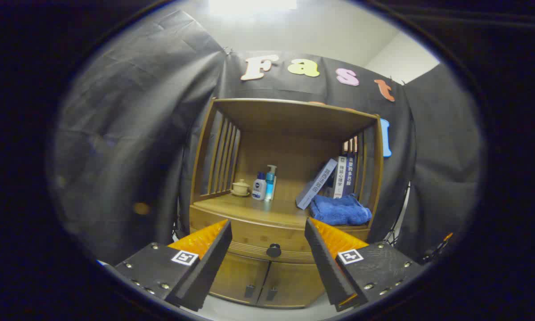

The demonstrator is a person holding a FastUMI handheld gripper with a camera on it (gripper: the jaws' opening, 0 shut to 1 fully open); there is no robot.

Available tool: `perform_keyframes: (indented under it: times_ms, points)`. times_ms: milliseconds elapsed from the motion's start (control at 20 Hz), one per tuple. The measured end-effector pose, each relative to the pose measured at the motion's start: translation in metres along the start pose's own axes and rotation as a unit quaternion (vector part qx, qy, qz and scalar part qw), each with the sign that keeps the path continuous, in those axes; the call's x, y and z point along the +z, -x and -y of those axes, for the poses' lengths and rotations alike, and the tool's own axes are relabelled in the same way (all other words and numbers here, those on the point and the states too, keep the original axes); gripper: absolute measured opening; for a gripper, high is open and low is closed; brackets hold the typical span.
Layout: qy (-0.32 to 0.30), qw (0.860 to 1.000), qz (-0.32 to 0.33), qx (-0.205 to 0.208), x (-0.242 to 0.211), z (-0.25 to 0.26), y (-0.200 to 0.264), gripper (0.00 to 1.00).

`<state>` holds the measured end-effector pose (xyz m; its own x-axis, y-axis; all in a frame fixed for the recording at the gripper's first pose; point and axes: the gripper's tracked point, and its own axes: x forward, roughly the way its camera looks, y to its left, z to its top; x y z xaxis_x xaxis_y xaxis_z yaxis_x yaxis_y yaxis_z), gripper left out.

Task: Pull open the drawer, take out the items inside it, and place them on the countertop above the cabinet.

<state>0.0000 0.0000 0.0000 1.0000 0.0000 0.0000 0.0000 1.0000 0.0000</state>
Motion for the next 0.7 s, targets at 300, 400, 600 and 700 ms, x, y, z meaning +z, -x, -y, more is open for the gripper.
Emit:
perform_keyframes:
  times_ms: [300, 400, 600, 700]
  points:
    - [-0.036, 0.997, -0.028, -0.057, -0.002, 0.035, 0.001, 0.98]
    - [-0.033, 0.997, -0.025, -0.064, -0.002, 0.04, 0.003, 0.98]
    - [-0.029, 0.996, -0.032, -0.077, -0.006, 0.046, 0.002, 0.98]
    - [-0.038, 0.995, -0.038, -0.083, -0.011, 0.048, 0.001, 0.98]
